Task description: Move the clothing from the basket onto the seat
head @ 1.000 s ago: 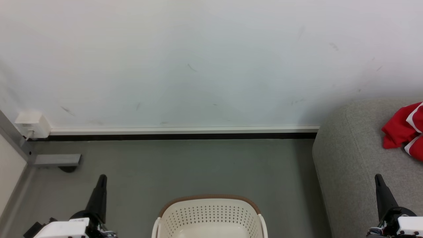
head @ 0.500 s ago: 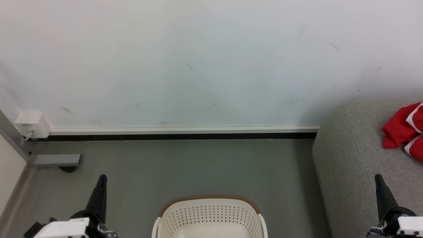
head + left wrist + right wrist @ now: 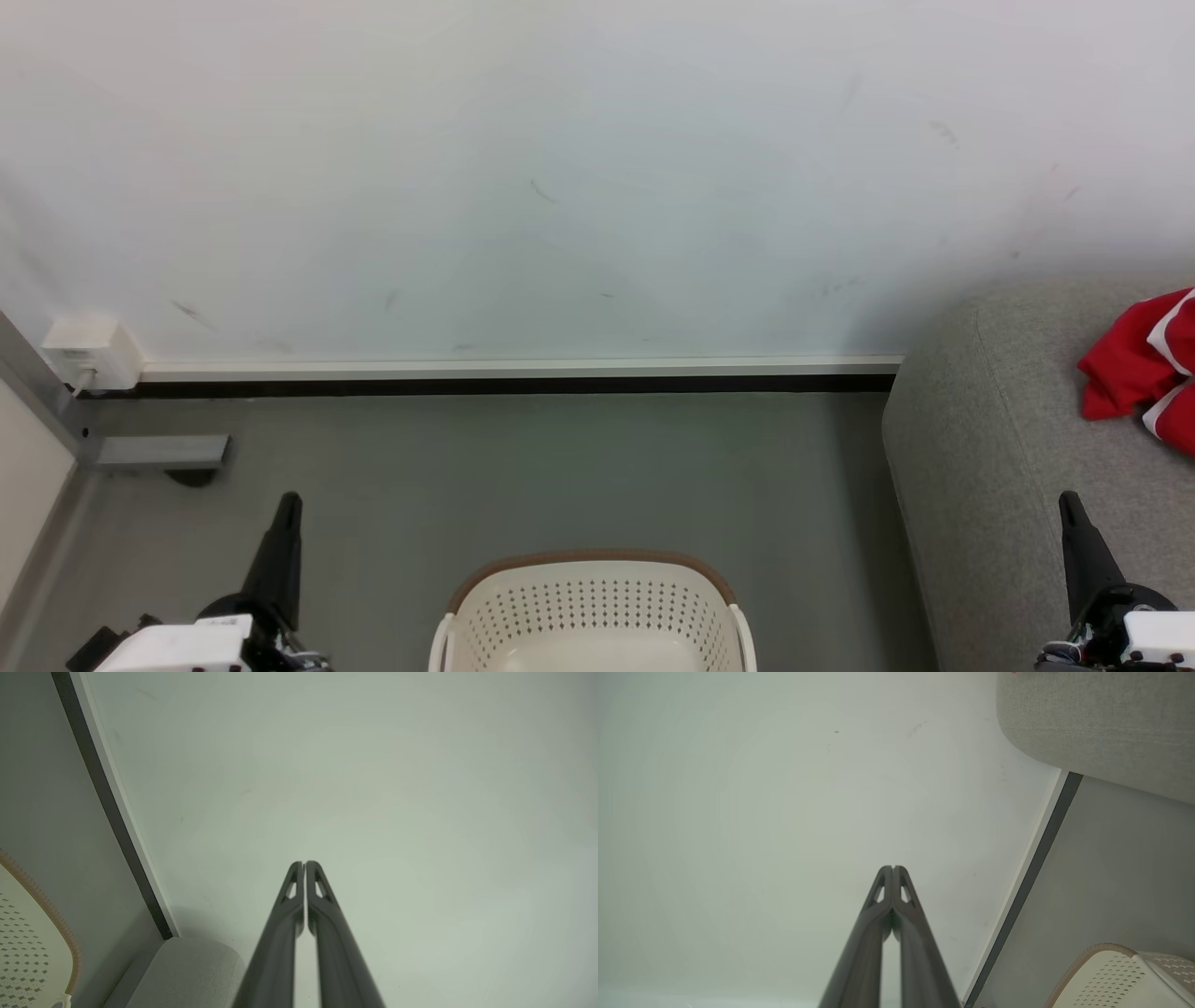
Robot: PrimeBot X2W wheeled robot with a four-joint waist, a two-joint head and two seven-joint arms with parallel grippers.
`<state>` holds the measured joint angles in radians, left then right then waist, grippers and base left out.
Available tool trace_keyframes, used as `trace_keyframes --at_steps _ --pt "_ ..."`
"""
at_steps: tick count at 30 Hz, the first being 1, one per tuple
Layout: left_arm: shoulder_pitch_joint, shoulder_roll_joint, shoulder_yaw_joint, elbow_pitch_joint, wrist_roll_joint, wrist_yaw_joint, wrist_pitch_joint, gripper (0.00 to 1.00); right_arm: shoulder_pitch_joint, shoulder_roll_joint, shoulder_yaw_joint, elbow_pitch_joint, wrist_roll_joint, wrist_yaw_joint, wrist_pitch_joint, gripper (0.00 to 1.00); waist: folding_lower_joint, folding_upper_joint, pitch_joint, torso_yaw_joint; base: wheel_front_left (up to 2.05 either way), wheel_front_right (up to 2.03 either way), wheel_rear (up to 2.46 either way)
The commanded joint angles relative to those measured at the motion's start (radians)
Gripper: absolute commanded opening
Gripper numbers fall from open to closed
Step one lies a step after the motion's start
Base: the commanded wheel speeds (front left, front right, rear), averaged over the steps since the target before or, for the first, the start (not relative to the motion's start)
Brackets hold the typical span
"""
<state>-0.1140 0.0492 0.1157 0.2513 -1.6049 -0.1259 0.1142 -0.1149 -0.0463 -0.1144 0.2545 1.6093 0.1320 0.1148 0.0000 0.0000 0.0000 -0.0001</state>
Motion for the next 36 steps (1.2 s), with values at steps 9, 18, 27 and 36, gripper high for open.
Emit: trace_keyframes --at_steps 9,18,27,36 --pt "-0.006 0.002 0.002 -0.002 -0.012 -0.007 0.006 0.0 -0.006 -0.007 -0.004 -0.005 0.004 -0.002 0.005 0.0 0.0 0.0 0.0 0.0 0.0 0.0 0.0" --pt "-0.006 0.002 0.002 -0.002 -0.012 -0.007 0.006 0.0 -0.006 -0.007 -0.004 -0.005 0.004 -0.002 0.005 0.0 0.0 0.0 0.0 0.0 0.0 0.0 0.0" --pt "-0.006 0.002 0.002 -0.002 -0.012 -0.007 0.006 0.0 -0.006 -0.007 -0.004 -0.005 0.004 -0.002 0.005 0.0 0.0 0.0 0.0 0.0 0.0 0.0 0.0" --pt "-0.006 0.002 0.002 -0.002 -0.012 -0.007 0.006 0.0 -0.006 -0.007 -0.004 -0.005 0.004 -0.002 0.005 0.0 0.0 0.0 0.0 0.0 0.0 0.0 0.0"
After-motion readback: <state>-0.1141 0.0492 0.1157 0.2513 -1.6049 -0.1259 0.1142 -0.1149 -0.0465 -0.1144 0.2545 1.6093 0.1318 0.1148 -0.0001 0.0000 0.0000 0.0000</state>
